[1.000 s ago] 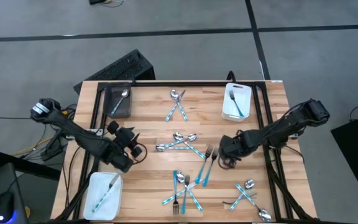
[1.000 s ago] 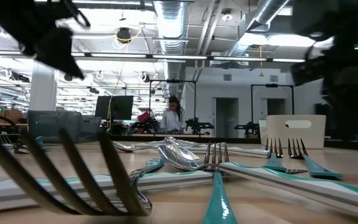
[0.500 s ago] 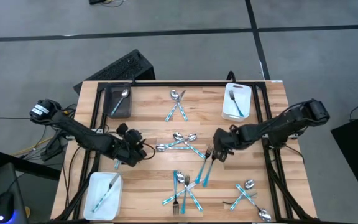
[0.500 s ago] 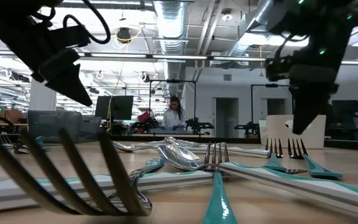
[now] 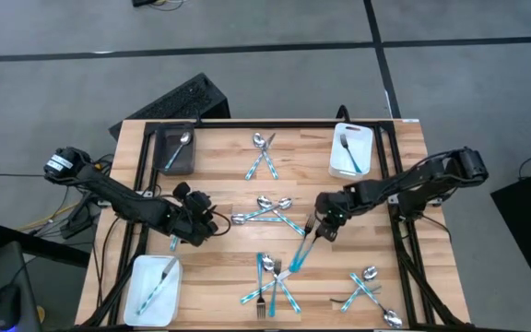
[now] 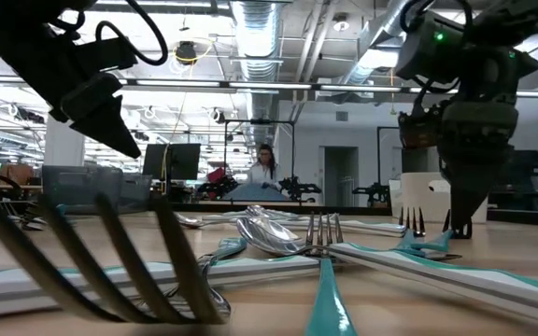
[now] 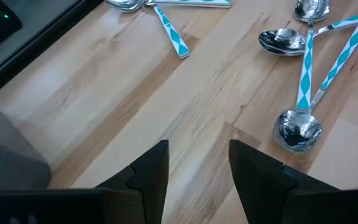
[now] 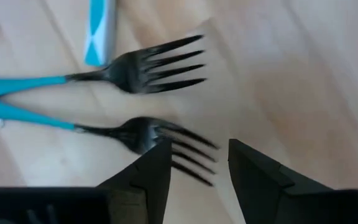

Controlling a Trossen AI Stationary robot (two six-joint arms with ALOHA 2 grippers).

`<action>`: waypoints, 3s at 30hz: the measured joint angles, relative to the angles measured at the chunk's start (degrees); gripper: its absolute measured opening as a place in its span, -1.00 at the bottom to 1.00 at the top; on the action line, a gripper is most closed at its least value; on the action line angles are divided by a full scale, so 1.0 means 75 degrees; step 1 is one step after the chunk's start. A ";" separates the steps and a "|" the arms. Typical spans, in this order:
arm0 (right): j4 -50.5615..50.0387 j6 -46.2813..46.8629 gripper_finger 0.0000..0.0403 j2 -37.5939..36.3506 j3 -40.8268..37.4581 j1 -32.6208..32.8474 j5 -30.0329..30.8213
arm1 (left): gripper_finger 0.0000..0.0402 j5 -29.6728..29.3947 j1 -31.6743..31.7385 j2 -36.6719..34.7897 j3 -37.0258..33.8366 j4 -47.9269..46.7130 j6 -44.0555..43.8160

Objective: Sort silverware by color (type)
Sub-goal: Put the blue fork into the top white bin

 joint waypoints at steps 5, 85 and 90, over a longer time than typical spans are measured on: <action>0.0078 -0.0018 -0.33 0.0003 -0.0013 0.0238 -0.0016 | -0.23 -0.0008 -0.0003 0.0000 0.0000 0.0017 0.0000; -0.5339 -0.8991 -0.89 -0.1625 0.3905 -0.6999 0.3413 | -0.23 -0.0388 0.0329 -0.0003 0.0005 0.0044 0.0560; -0.5009 -0.9015 -0.89 -0.1446 0.3645 -0.7110 0.3282 | -0.23 -0.0393 0.0329 -0.0003 0.0003 0.0046 0.0560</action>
